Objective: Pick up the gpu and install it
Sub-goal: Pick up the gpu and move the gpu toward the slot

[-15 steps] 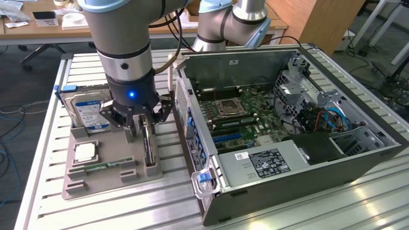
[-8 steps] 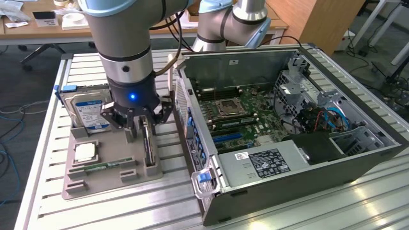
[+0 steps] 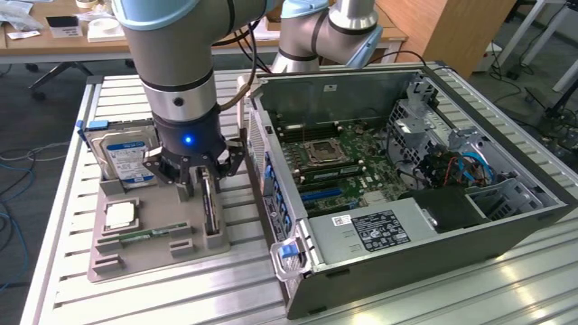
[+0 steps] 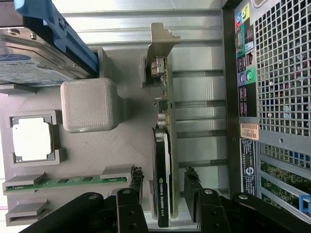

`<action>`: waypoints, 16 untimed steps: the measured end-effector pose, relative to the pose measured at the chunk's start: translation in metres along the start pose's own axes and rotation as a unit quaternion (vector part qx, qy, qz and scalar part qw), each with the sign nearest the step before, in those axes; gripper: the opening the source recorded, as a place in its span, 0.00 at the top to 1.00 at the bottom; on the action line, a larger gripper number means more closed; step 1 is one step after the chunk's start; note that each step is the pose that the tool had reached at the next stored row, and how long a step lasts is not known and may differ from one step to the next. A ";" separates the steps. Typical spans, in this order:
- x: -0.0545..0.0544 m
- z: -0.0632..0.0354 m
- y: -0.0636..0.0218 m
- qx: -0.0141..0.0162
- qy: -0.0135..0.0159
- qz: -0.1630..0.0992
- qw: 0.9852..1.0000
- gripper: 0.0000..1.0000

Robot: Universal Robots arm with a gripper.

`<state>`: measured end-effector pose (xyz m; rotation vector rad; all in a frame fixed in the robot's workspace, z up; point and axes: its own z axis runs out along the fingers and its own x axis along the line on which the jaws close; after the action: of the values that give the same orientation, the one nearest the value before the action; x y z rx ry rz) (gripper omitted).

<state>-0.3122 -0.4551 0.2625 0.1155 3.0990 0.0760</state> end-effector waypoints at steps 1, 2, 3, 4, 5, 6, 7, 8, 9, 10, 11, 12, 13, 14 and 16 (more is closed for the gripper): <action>0.000 0.0001 0.0000 0.000 0.000 0.000 1.000 0.53; 0.000 0.0002 0.0000 0.000 0.000 0.000 1.000 0.53; 0.000 0.0002 0.0000 0.000 0.000 0.000 1.000 0.53; 0.000 0.0007 0.0000 0.000 0.000 0.000 1.000 0.53; 0.000 0.0017 0.0000 0.000 0.000 0.000 1.000 0.53; 0.000 0.0029 -0.0001 0.000 0.000 0.000 1.000 0.53; 0.000 0.0046 -0.0002 0.000 0.000 0.000 1.000 0.53; 0.000 0.0065 -0.0002 -0.001 0.000 0.000 1.000 0.53; 0.000 0.0081 -0.0003 -0.001 0.000 0.000 1.000 0.53; 0.000 0.0096 -0.0004 -0.001 0.000 0.000 1.000 0.53; 0.000 0.0110 -0.0005 -0.001 0.000 0.000 1.000 0.53; 0.000 0.0123 -0.0006 -0.001 0.000 0.000 1.000 0.53; 0.001 0.0137 -0.0007 -0.001 0.000 0.000 1.000 0.53; 0.001 0.0149 -0.0007 -0.001 0.000 0.000 1.000 0.53; 0.001 0.0168 -0.0008 -0.001 0.000 0.000 1.000 0.53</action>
<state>-0.3122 -0.4550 0.2458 0.1155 3.0987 0.0779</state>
